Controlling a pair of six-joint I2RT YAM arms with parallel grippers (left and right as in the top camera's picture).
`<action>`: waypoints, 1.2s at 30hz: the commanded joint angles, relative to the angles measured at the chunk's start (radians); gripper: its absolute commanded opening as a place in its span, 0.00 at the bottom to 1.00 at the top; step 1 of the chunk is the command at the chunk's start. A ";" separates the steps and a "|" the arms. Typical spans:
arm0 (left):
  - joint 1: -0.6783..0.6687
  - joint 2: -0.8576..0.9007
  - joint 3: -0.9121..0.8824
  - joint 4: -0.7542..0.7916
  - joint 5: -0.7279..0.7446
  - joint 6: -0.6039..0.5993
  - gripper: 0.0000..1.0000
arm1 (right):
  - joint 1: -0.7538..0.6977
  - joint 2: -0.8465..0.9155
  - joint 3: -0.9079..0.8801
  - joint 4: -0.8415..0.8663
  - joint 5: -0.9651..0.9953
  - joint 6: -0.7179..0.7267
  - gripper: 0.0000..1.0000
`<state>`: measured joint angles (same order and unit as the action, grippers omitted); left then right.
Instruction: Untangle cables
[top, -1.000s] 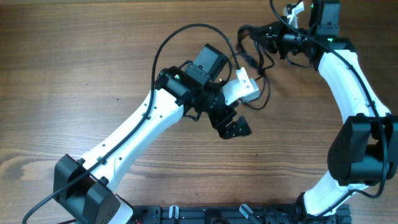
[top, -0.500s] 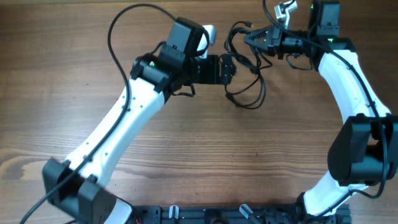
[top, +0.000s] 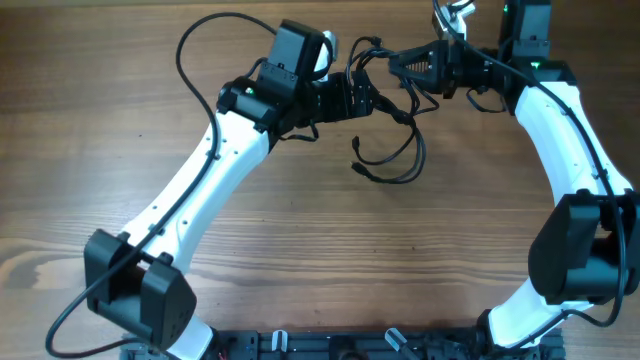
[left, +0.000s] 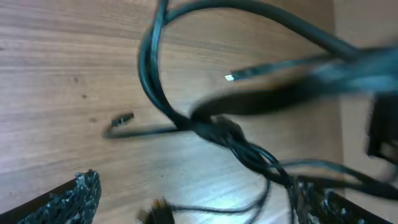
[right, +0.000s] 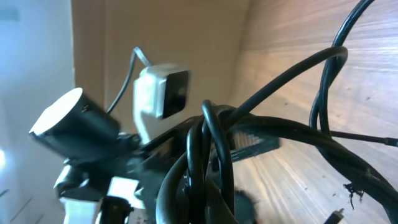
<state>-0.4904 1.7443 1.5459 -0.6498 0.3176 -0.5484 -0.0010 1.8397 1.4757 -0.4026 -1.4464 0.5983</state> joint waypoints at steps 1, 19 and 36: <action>0.010 0.036 0.004 0.063 -0.046 0.026 1.00 | -0.004 -0.037 0.003 0.006 -0.127 -0.003 0.04; 0.010 0.036 0.004 0.237 -0.046 0.069 0.22 | 0.035 -0.037 0.003 -0.002 -0.099 0.006 0.04; 0.084 0.036 0.004 -0.117 -0.084 0.042 0.04 | 0.037 -0.037 0.003 -0.289 0.731 -0.133 0.42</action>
<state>-0.4191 1.7832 1.5452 -0.7273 0.2344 -0.4770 0.0395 1.8301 1.4761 -0.6540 -0.9489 0.5201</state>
